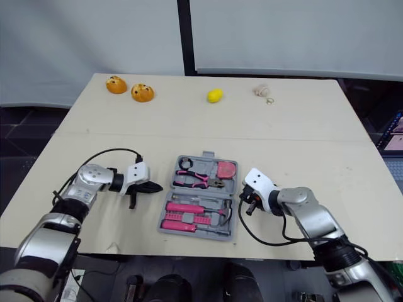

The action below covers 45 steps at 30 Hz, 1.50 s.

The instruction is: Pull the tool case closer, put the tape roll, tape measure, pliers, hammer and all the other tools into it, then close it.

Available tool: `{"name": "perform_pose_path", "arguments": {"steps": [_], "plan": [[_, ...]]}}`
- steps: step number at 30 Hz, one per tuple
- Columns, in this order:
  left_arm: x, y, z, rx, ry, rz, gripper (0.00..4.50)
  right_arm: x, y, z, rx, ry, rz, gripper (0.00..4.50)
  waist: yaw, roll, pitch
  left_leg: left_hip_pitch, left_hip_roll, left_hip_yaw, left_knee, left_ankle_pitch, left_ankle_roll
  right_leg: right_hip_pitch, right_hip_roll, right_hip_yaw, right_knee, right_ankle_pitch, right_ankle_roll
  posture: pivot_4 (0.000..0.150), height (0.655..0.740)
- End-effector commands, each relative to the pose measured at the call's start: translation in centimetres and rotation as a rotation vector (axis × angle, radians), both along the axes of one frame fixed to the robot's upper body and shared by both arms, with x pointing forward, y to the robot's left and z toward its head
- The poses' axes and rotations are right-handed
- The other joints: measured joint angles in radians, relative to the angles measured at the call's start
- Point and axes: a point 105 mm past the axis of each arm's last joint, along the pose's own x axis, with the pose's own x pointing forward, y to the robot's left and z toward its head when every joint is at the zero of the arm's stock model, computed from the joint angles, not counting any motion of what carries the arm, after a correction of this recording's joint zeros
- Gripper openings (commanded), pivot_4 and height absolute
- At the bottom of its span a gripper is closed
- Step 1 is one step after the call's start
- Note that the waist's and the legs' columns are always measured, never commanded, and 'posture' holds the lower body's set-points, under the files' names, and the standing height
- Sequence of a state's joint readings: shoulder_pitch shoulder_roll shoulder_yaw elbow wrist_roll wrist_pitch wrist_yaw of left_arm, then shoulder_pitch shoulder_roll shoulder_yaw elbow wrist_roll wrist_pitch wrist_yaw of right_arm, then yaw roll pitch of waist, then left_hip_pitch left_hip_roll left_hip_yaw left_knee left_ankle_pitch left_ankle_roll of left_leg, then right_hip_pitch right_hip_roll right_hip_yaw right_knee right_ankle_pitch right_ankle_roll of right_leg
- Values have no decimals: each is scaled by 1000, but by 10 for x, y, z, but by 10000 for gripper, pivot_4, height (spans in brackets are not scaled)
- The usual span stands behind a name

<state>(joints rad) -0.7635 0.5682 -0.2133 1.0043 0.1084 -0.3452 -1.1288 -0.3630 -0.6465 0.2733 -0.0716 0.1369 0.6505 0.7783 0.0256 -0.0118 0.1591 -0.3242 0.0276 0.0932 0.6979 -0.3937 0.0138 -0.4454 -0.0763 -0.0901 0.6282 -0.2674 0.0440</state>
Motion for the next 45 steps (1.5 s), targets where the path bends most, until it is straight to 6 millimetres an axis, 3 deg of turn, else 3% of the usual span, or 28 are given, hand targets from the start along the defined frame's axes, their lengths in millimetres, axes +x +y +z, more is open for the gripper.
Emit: {"name": "perform_pose_path", "arguments": {"steps": [1,8,24,40,45], "plan": [[-1,-9,-8,6,13,-11,0,6,3,7,2,-49,0,597,0,0,0,0,0,0,0,0,0,0,-1,-2,0,0,0,1500,7292],[-6,-22,-12,-15,28,-50,0,7,8,2,2,-40,9,597,1,1,-1,-1,-1,-1,0,0,1,1,-4,-13,0,0,0,1500,7292],[-25,-57,-19,-72,72,-136,0,6,24,4,53,-41,36,597,-4,2,-1,-2,0,-2,0,0,1,1,-4,-13,0,0,0,1500,7292],[-27,-47,-23,-50,73,-79,0,1,24,4,56,-31,46,597,-5,3,-1,-2,0,-2,0,0,2,1,-4,-12,0,0,0,1500,7292],[-21,-32,-20,-12,52,-25,0,1,20,5,27,-40,44,597,-7,3,-1,-2,0,-2,0,0,2,1,-4,-12,-1,0,0,1500,7292]]}}
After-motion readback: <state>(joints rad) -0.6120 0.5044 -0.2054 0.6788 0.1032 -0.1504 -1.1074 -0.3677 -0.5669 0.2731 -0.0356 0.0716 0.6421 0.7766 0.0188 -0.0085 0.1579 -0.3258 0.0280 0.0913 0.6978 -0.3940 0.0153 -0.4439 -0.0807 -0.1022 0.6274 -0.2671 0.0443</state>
